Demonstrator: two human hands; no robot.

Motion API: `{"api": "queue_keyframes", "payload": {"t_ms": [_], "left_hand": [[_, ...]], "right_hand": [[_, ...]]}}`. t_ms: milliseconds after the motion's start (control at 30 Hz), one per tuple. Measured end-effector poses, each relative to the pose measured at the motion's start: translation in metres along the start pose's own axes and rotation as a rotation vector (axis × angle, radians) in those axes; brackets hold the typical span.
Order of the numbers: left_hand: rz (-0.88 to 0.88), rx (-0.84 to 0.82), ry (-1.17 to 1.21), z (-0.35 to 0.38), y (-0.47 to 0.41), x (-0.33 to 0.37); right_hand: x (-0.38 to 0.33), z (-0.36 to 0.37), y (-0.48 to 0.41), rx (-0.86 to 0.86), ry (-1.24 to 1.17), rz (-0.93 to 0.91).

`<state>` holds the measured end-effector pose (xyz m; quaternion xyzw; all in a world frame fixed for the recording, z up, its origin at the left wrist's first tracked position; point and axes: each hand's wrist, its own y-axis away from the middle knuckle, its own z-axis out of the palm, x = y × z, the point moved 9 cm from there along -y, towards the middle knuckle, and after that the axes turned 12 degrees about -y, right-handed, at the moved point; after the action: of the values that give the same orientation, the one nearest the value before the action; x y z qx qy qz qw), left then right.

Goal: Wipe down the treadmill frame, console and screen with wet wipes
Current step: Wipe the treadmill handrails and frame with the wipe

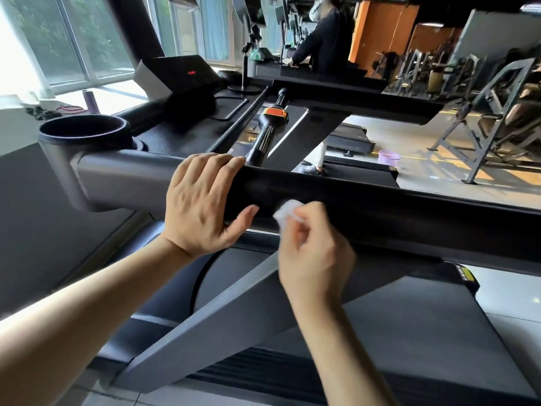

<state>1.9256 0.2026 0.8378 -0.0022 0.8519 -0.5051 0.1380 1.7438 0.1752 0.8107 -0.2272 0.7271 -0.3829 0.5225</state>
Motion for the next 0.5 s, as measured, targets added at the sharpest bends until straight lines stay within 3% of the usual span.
{"api": "queue_keyframes", "payload": {"t_ms": [133,333,500], "left_hand": [[0.044,-0.013,0.008,0.0,0.002,-0.003],[0.04,0.007,0.004,0.0,0.002,-0.002],[0.023,0.006,0.01,0.0,0.002,-0.001]], "right_hand": [[-0.017,0.019,0.003,-0.145,-0.003,-0.095],[0.059,-0.07,-0.001,0.098,0.098,0.167],[0.03,-0.027,0.01,0.03,0.053,0.108]]}}
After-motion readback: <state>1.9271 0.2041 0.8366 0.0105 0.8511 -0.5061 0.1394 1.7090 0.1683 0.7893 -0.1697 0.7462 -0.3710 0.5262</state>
